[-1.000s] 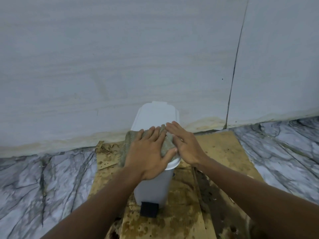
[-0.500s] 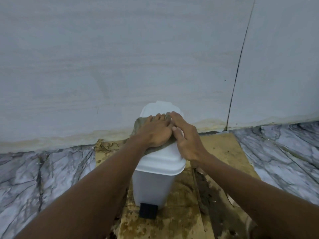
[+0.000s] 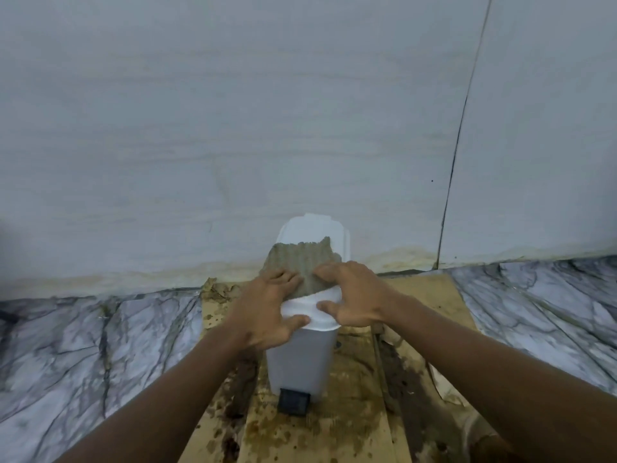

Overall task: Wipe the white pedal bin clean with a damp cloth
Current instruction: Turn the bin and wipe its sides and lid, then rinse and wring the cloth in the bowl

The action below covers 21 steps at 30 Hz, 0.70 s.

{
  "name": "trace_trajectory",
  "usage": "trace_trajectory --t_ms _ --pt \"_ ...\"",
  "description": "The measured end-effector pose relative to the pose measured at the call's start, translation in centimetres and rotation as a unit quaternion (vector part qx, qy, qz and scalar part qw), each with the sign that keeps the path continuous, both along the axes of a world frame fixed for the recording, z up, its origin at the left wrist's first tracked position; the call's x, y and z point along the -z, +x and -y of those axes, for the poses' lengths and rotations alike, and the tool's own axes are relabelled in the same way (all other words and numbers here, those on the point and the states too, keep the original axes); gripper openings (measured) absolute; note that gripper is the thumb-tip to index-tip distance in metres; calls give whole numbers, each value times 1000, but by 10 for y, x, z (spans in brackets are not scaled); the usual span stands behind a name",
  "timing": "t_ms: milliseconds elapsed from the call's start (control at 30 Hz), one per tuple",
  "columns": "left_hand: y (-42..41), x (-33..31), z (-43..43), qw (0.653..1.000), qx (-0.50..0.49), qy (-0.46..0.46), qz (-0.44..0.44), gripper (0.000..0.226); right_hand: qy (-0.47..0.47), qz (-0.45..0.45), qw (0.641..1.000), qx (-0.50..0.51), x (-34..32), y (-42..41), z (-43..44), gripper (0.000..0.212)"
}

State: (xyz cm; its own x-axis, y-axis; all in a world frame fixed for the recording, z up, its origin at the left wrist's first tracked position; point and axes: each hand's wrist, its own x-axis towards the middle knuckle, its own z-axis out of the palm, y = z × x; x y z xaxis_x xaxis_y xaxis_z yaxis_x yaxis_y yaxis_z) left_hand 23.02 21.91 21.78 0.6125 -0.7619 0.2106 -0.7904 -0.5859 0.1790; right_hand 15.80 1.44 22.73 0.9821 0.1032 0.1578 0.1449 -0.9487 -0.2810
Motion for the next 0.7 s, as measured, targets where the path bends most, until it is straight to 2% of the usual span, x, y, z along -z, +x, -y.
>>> trace_trajectory --t_ms 67,267,367,467,533,700 --pt "-3 3 -1 999 3 37 4 77 -42 -41 998 -6 3 -3 -5 74" --pt "-18 -2 -7 998 31 24 58 50 -83 7 997 -7 7 -23 -17 59" --pt "-24 -2 -12 995 37 -4 91 24 -91 14 996 -20 5 -32 -18 42" --pt "-31 -6 -14 994 22 -1 105 20 -107 43 993 -29 1 -42 -19 27" --pt "-33 -7 -15 995 17 -14 96 20 -76 56 995 -10 -2 -50 -13 26" --pt "-47 -22 -6 996 35 -78 3 18 0 60 998 13 -17 -77 1 29"
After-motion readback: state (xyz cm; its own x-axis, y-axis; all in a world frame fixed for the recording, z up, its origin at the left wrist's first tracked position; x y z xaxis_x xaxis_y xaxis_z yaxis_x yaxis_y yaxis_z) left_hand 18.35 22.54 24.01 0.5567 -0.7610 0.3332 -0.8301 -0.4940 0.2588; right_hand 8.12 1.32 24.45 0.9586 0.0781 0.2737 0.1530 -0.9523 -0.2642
